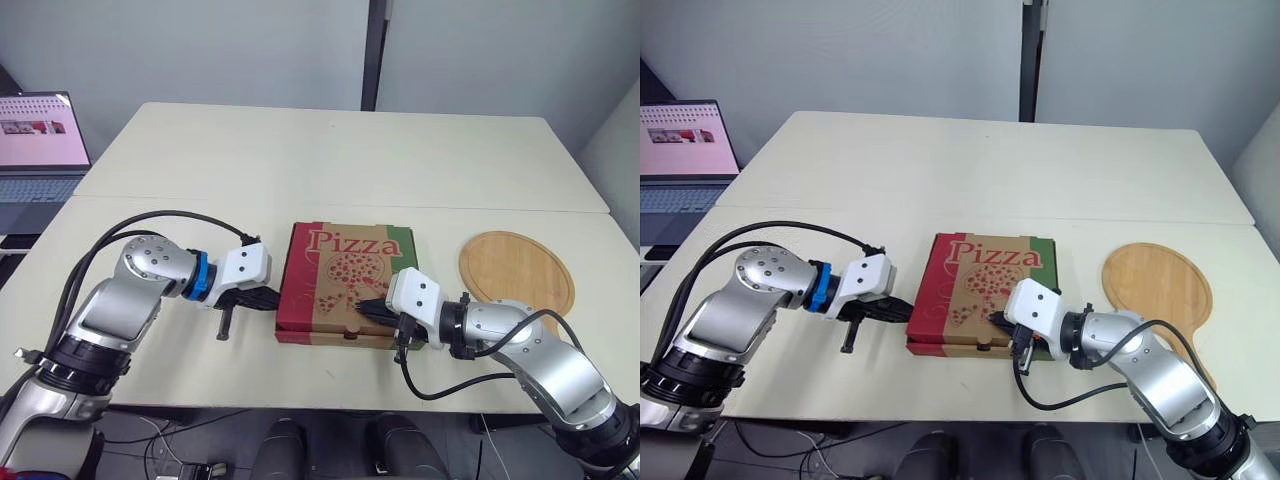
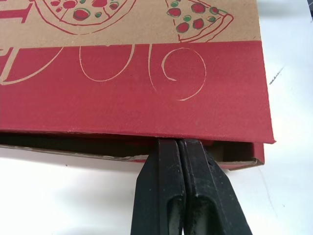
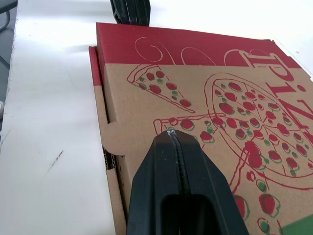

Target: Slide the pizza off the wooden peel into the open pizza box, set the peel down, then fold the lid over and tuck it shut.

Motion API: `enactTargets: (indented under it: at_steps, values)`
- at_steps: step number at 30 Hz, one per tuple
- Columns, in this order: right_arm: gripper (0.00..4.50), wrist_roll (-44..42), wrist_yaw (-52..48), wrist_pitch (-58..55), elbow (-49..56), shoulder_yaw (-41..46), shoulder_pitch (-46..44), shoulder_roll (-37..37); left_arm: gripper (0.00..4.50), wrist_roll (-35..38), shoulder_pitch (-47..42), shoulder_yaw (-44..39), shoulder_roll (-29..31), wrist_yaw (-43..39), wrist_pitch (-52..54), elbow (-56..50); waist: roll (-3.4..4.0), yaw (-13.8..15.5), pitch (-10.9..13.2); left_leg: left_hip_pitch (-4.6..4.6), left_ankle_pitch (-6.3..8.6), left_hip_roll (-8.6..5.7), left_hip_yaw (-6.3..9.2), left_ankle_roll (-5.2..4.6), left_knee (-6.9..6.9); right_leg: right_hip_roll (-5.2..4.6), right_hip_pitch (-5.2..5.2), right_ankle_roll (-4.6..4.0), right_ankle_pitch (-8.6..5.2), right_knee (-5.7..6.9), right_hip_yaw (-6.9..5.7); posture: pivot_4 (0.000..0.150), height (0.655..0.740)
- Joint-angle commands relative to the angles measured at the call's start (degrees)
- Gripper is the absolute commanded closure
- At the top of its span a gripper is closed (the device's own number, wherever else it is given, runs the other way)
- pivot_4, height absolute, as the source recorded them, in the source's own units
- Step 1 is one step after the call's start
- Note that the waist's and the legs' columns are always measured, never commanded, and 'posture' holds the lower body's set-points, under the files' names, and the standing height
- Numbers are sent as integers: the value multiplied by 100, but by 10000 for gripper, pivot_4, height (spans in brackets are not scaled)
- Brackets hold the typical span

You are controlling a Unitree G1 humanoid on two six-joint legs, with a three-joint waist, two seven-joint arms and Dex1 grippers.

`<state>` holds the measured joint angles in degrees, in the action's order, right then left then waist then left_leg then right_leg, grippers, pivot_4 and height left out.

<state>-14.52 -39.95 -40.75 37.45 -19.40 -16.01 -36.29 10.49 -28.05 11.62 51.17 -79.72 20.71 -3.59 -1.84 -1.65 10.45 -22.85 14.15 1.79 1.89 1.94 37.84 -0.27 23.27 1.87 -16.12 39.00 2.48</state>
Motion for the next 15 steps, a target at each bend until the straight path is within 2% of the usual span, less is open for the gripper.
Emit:
enactTargets:
  at_steps: [1,4,8,15]
  values:
    - [44640,60,-19,61,56,27,-38,-32,45000,-13,-266,-297,211,28,-118,328,0,-1,0,0,0,0,1,0,0,0,0,0,0,0,0,1500,7400]
    - [44640,158,-2,95,-10,-55,-4,-62,45000,291,-552,-544,220,39,250,475,0,-4,0,0,0,0,0,0,0,1,1,0,0,1,0,1500,7400]
    - [44640,364,-3,167,-112,-180,28,-137,45000,634,-640,-630,30,175,826,159,0,-2,0,-3,0,-1,-1,0,0,0,1,0,0,-1,0,1500,7400]
    - [44640,754,-73,477,-269,-396,90,-276,45000,306,-169,-67,-365,625,857,-273,0,-9,0,0,0,0,0,0,1,0,0,1,0,1,2,1500,7400]
